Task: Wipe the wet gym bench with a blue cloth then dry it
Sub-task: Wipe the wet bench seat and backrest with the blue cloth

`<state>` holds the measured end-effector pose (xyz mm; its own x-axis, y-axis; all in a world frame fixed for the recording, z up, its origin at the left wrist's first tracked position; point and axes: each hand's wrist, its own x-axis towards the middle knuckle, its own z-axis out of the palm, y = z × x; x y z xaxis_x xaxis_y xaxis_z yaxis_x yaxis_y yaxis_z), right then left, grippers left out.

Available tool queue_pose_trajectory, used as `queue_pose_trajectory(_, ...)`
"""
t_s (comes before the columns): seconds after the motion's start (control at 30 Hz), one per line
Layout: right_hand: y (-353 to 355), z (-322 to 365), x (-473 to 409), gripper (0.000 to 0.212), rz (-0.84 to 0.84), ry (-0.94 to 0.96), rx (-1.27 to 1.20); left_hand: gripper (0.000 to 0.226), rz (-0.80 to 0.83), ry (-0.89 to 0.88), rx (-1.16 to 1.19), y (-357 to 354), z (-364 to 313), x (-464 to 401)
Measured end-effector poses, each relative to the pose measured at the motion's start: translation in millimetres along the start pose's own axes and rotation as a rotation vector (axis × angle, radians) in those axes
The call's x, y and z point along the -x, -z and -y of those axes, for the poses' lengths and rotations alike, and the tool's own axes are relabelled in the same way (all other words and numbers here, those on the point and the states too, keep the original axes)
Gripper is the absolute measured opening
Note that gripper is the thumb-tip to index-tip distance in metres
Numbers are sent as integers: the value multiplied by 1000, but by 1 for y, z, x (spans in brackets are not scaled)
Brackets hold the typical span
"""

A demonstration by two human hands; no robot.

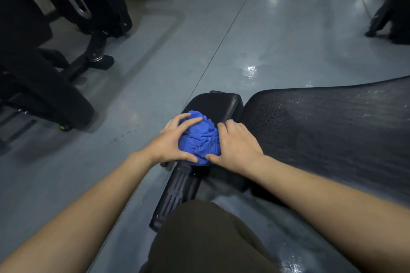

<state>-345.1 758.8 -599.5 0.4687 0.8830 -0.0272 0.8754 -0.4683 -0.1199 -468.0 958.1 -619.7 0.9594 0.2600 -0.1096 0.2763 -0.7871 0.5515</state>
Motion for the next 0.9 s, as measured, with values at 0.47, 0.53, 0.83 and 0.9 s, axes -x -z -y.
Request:
queue_pose_trajectory(0.47,-2,8,-16,62,-48,137,-230,69,-42,-72,-27,6,-12,3)
queue_pose_trajectory(0.53,7,5,-12,50,-44,114,-430,61,-54,-87,8,9,-25,7)
queue_pose_trajectory(0.83,104,-56,63,41,-239,54,-758,62,-81,-299,-3,51,-156,1)
queue_pose_trajectory(0.9,132,-81,91,43,-290,35,-726,64,-63,-373,-30,54,-198,-8)
